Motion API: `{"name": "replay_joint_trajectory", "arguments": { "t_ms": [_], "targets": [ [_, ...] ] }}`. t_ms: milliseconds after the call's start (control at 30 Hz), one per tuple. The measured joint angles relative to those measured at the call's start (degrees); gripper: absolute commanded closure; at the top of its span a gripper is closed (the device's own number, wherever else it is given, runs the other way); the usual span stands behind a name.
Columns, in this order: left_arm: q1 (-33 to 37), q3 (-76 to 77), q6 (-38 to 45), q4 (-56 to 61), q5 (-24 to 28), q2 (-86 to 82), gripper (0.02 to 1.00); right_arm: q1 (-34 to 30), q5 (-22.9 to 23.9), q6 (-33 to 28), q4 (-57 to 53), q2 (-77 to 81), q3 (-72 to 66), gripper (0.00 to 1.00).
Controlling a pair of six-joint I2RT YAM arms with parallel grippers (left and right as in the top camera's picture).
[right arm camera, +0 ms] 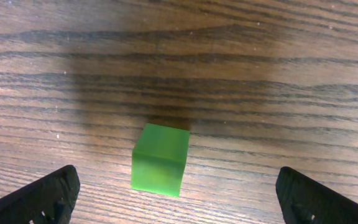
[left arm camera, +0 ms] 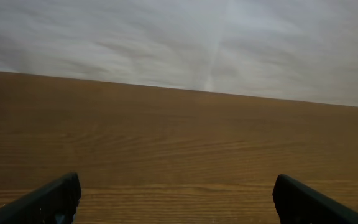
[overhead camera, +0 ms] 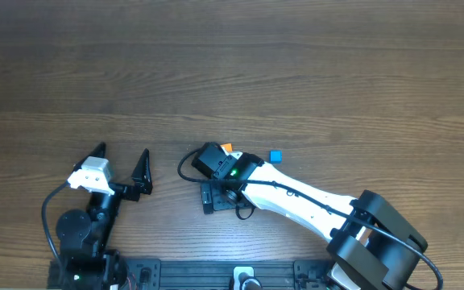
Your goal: Stack Cubes
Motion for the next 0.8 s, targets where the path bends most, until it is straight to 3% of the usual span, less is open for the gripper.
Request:
{"name": "replay_joint_trajectory", "arguments": {
  "t_ms": [800],
  "targets": [
    [0.0,0.0,0.0,0.02,0.0,0.0,0.02,0.92,1.51,2.8,-0.46,0.0,0.0,0.009]
  ]
}}
